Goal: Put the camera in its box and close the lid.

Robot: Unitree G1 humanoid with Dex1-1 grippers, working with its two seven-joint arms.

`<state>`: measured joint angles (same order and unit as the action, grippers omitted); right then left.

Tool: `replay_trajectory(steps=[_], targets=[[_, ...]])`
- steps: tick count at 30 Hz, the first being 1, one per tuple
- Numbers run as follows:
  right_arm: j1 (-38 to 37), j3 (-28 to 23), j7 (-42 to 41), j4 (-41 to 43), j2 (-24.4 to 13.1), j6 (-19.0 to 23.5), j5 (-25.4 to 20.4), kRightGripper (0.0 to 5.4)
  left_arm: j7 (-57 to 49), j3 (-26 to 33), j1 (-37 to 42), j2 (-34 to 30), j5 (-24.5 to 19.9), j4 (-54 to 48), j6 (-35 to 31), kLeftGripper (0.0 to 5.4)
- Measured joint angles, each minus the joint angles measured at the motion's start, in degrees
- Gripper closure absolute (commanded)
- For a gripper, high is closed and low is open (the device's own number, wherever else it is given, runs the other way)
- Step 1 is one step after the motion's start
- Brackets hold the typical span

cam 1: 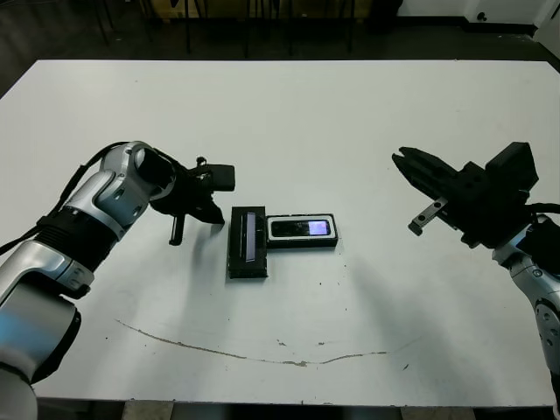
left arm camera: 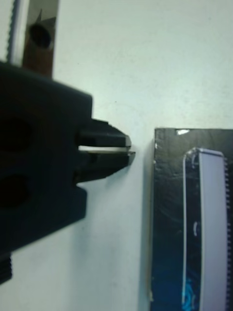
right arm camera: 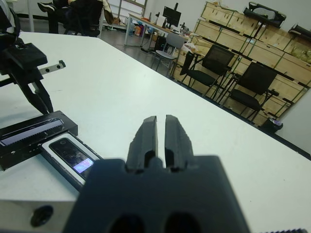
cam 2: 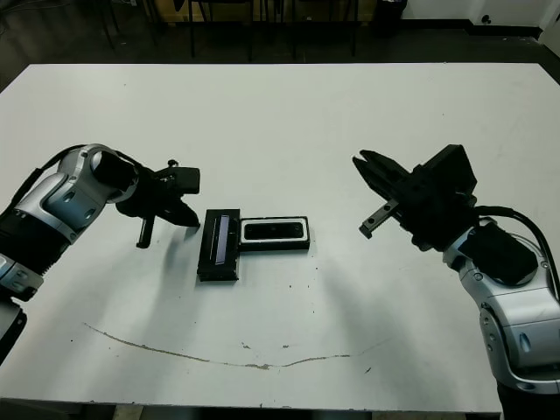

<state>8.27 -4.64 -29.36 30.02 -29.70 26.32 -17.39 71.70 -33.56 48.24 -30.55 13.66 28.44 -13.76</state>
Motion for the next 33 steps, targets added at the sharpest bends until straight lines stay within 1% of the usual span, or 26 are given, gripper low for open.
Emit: replay_trajectory(steps=[6,12,17,20,33], targets=[[-0.5,0.0,0.0,0.0,-0.1,0.0,0.0,5.39,0.1,0.0,0.7,0.9,0.9,1.3,1.3,5.4],[-0.9,0.0,0.0,0.4,-0.1,0.0,-0.1,5.39,0.0,0.3,0.8,1.8,1.1,1.9,1.2,5.4],[-1.0,0.0,0.0,0.5,-0.2,0.0,-0.1,5.39,-0.4,1.6,0.7,3.9,0.8,1.9,0.5,5.4],[-1.1,0.0,0.0,0.4,-0.2,0.0,-0.2,5.39,-1.5,2.4,0.3,4.8,0.8,1.5,-0.4,5.4],[-2.2,0.0,-0.2,0.4,-0.2,0.1,-0.4,5.39,-5.2,2.4,0.5,7.2,2.2,2.4,-0.1,5.4]])
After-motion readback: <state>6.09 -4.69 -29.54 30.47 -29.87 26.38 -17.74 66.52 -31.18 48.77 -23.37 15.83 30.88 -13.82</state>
